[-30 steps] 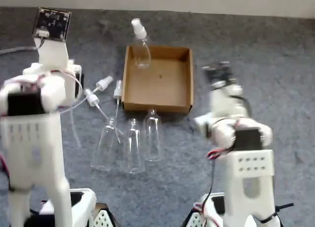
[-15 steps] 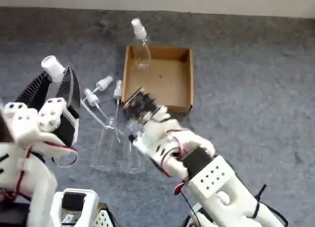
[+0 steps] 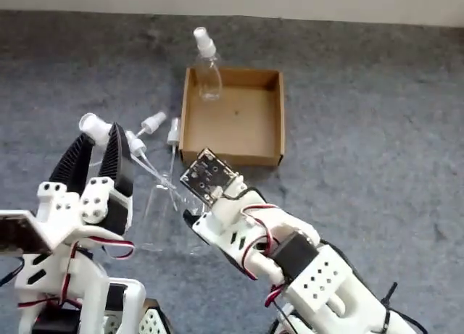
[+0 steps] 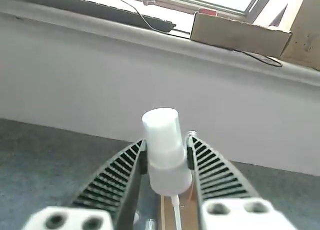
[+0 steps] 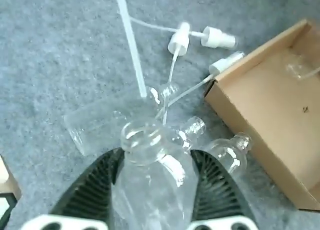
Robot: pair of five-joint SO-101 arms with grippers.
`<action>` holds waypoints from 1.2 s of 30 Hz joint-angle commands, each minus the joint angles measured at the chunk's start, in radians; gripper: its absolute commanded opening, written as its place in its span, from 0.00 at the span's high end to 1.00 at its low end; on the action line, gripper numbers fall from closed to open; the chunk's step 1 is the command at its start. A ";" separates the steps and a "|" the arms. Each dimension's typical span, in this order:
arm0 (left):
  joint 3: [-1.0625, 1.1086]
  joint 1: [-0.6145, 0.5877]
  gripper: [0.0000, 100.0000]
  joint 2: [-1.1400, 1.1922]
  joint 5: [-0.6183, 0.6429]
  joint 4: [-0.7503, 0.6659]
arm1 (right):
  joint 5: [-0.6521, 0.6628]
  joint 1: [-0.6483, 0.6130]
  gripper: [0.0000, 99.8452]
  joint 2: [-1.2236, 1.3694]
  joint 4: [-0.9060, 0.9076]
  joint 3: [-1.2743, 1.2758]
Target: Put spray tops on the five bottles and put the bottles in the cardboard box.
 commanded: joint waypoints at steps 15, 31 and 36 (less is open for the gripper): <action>0.081 0.168 0.97 -0.025 0.020 -0.014 | -0.011 -0.005 1.00 -0.031 -0.087 0.019; -0.047 0.162 0.97 -0.031 0.014 0.028 | -0.009 -0.002 1.00 -0.025 -0.091 0.050; -0.062 0.162 0.97 -0.116 0.011 0.054 | -0.008 -0.002 1.00 -0.025 -0.091 0.051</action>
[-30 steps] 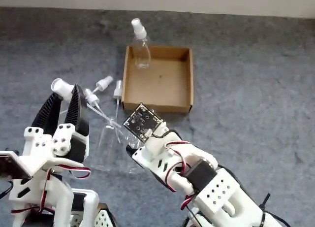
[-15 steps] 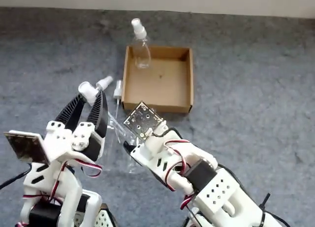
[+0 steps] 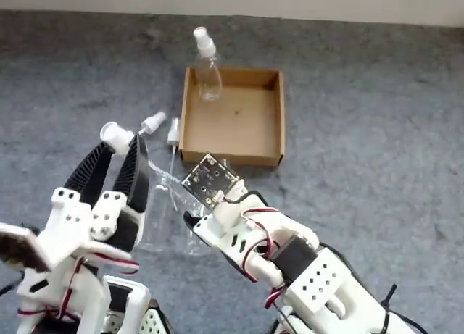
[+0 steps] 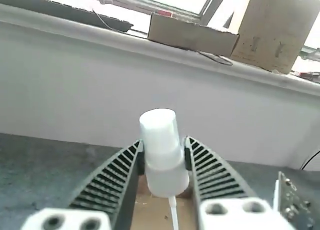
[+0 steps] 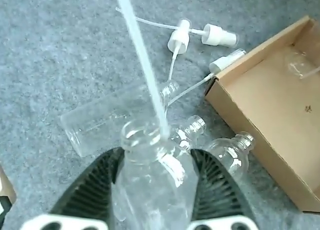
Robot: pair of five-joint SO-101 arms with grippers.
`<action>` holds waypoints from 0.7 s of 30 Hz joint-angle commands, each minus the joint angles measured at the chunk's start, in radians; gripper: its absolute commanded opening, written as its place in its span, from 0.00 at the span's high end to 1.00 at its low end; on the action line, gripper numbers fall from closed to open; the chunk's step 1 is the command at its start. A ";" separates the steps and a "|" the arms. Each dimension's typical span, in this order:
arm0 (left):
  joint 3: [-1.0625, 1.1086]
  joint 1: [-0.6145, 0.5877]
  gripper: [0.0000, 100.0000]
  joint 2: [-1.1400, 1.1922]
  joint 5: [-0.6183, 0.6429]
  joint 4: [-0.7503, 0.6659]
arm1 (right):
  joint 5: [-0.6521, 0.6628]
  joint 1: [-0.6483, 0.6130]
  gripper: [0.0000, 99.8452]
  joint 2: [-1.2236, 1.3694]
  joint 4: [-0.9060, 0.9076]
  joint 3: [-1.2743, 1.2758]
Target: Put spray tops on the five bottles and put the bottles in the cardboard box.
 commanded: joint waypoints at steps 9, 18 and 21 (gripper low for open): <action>-0.042 0.008 0.97 -0.030 -0.014 0.051 | -0.006 0.035 1.00 -0.018 -0.025 -0.008; -0.041 -0.038 0.97 -0.030 -0.011 0.046 | -0.006 0.031 1.00 -0.021 -0.025 -0.008; -0.039 -0.099 0.97 -0.030 -0.006 0.025 | -0.006 0.031 1.00 -0.021 -0.025 -0.008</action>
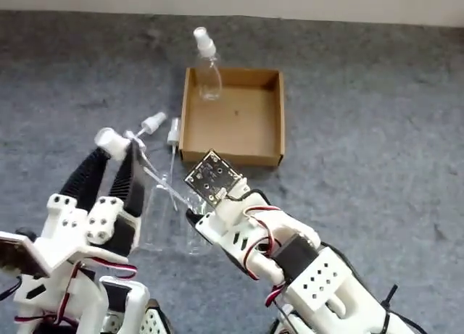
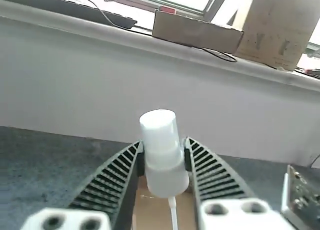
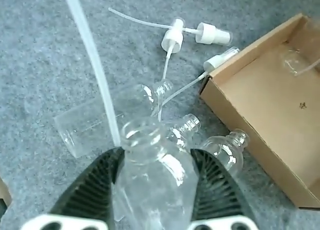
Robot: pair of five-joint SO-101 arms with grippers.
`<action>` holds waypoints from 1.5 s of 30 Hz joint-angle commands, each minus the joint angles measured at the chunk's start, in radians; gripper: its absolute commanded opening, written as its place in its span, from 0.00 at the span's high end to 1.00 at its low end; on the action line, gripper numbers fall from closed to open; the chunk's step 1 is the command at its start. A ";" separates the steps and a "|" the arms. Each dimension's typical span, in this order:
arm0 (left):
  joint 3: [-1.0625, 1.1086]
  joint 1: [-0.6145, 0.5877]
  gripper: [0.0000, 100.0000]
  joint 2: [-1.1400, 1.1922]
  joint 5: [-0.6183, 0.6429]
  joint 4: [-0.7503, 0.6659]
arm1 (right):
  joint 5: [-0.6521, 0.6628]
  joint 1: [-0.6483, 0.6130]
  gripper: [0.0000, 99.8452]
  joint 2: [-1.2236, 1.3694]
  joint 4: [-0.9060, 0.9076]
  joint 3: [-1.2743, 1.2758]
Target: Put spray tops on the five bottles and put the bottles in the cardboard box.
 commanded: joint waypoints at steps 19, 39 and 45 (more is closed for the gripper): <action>0.150 -0.047 0.97 -0.007 0.060 -0.241 | -0.006 0.013 1.00 -0.019 -0.025 -0.008; 0.068 -0.045 0.97 -0.007 0.064 -0.091 | -0.006 0.019 1.00 -0.018 -0.094 0.035; 0.061 -0.033 0.97 -0.007 0.064 -0.086 | -0.006 0.019 1.00 -0.018 -0.096 0.035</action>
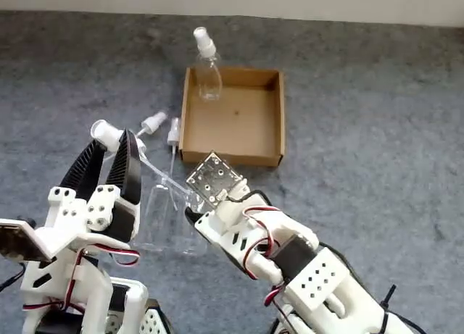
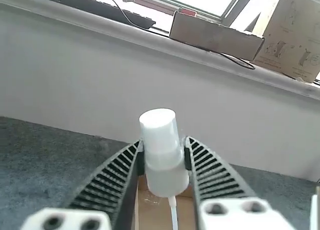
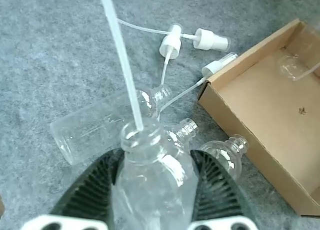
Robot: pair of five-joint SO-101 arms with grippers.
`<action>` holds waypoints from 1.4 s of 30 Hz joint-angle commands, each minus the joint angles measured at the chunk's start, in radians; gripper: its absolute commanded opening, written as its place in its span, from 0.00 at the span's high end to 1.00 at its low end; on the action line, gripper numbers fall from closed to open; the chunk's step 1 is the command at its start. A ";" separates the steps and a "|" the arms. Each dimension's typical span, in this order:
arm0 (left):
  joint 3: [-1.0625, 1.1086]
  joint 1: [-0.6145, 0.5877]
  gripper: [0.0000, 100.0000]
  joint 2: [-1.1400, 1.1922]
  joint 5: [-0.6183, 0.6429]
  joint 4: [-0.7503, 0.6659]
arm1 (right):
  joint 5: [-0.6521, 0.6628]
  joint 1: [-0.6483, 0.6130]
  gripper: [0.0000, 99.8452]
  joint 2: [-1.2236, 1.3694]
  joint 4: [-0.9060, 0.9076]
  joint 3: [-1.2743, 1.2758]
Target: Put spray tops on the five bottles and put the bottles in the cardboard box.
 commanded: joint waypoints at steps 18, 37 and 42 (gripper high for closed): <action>0.223 0.259 0.97 0.001 -0.089 -0.100 | -0.098 0.016 1.00 -0.101 -0.024 -0.022; 0.305 0.447 0.96 0.002 -0.149 -0.100 | -0.097 0.139 1.00 -0.262 -0.062 -0.013; 0.271 0.441 0.86 0.001 -0.150 -0.098 | -0.052 0.131 1.00 -0.328 -0.039 0.056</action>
